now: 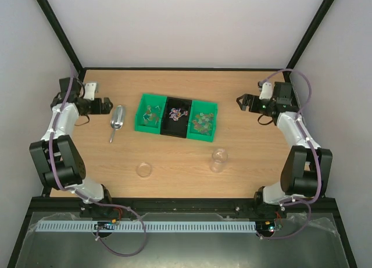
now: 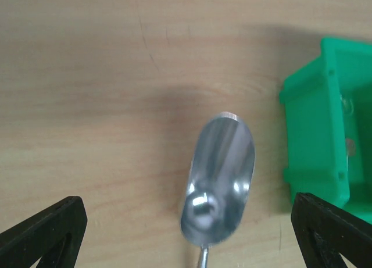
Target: Pack the candies
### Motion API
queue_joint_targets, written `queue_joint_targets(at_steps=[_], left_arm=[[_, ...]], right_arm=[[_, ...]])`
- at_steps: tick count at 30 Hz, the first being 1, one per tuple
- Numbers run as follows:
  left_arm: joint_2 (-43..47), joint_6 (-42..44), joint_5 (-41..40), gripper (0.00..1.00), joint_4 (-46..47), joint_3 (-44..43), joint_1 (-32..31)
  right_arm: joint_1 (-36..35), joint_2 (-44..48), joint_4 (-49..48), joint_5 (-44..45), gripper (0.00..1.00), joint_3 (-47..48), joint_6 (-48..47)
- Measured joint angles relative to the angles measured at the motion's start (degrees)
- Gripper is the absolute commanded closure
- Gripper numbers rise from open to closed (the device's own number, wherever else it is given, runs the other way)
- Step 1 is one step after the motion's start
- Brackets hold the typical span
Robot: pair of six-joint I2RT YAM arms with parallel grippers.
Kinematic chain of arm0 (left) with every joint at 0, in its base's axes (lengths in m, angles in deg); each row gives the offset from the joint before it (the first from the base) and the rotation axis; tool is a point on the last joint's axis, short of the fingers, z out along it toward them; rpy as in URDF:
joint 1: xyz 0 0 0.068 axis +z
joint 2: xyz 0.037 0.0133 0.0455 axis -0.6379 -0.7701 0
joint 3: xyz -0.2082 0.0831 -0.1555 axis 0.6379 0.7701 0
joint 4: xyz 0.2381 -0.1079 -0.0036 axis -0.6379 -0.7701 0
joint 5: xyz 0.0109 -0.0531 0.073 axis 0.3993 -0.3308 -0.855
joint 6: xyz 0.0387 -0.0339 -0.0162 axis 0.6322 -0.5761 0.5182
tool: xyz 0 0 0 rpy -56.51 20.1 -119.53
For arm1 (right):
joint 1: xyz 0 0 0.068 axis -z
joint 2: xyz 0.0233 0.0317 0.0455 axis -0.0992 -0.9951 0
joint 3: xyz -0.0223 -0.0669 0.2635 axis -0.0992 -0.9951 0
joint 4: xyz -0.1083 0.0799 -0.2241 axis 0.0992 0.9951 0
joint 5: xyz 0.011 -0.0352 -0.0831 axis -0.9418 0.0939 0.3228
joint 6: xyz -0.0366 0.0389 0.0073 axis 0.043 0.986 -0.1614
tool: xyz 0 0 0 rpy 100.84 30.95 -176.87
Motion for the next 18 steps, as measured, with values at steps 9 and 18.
queue_joint_targets(at_steps=[9, 18], left_arm=[[9.6, 5.2, -1.8, 0.01, 0.8, 14.5, 0.5], [12.6, 12.4, -3.7, 0.01, 1.1, 23.2, 1.7]], right_arm=[[-4.0, 8.6, -0.4, 2.3, 0.01, -7.0, 1.6], [-5.1, 9.2, -1.5, 2.3, 0.01, -7.5, 3.7]])
